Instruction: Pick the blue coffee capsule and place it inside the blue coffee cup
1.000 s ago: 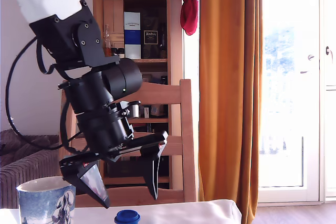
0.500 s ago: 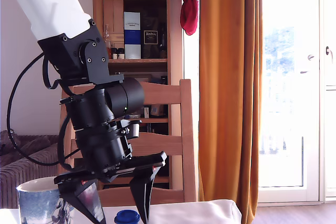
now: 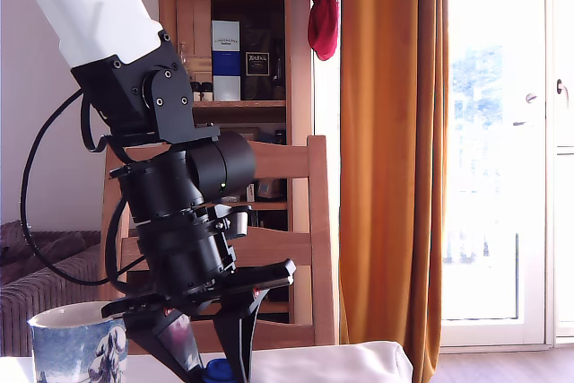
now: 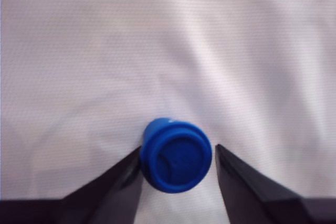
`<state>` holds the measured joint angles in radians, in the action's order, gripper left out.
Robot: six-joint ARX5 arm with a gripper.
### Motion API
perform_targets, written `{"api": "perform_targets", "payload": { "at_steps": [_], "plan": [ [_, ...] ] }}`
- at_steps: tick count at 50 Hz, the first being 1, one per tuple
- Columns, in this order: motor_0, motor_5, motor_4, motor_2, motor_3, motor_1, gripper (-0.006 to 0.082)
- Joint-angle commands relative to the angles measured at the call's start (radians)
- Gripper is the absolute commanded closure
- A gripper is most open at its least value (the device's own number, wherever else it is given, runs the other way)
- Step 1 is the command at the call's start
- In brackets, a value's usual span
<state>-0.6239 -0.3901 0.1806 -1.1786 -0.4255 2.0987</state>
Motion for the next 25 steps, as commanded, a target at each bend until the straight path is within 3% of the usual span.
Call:
{"api": "perform_targets", "payload": {
  "at_steps": [1,25],
  "plan": [
    [-0.003,-0.002,0.000,0.000,0.001,0.017,0.0408],
    [0.006,0.024,0.013,-0.068,-0.079,0.014,0.0409]
  ]
}}
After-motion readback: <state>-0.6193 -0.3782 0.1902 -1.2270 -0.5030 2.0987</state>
